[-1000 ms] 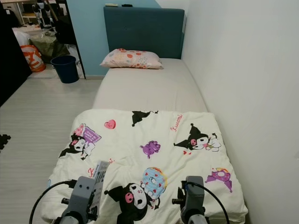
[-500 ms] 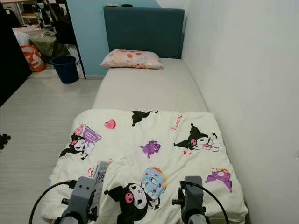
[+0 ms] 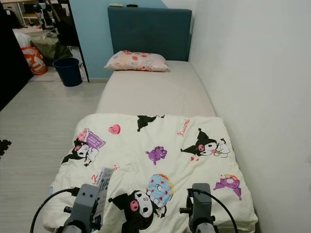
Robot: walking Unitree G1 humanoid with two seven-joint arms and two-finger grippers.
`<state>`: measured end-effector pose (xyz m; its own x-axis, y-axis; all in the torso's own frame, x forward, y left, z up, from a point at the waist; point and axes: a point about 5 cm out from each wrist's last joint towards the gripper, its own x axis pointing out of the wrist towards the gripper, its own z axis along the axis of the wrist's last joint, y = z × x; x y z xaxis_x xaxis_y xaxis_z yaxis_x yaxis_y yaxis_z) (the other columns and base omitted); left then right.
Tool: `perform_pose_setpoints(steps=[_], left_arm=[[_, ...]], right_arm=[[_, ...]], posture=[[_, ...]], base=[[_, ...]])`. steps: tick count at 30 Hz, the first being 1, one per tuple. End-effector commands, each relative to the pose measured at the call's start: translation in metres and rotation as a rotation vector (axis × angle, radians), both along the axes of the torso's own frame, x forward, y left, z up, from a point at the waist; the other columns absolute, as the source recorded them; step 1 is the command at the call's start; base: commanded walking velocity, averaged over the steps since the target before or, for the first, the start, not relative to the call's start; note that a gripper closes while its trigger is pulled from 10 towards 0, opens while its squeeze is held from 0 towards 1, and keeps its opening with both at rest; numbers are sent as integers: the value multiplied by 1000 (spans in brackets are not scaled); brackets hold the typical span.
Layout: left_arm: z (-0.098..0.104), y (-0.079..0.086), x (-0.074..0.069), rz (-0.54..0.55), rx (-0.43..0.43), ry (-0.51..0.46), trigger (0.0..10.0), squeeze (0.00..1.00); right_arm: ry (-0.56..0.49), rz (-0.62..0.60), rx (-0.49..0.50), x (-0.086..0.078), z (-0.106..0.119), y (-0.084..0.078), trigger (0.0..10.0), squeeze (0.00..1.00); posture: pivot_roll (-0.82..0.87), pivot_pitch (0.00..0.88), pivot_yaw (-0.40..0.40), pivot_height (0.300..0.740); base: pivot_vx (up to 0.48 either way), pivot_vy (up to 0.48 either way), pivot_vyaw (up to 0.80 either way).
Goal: Clean up the room
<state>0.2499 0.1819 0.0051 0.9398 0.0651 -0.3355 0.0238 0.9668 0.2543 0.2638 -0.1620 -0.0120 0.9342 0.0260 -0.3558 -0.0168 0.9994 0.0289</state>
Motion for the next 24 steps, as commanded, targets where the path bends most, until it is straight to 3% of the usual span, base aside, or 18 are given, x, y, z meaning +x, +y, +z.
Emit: perform_pose_setpoints(steps=[1, 24], left_arm=[[0, -4, 0, -10, -3, -10, 10000, 0], [0, -5, 0, -19, -4, -11, 10000, 0]], right_arm=[[28, -1, -11, -3, -4, -2, 10000, 0], [16, 1, -19, -1, -2, -2, 10000, 0]], posture=[[19, 121, -42, 728], [20, 105, -45, 728]], base=[[0, 0, 0], [0, 0, 0]])
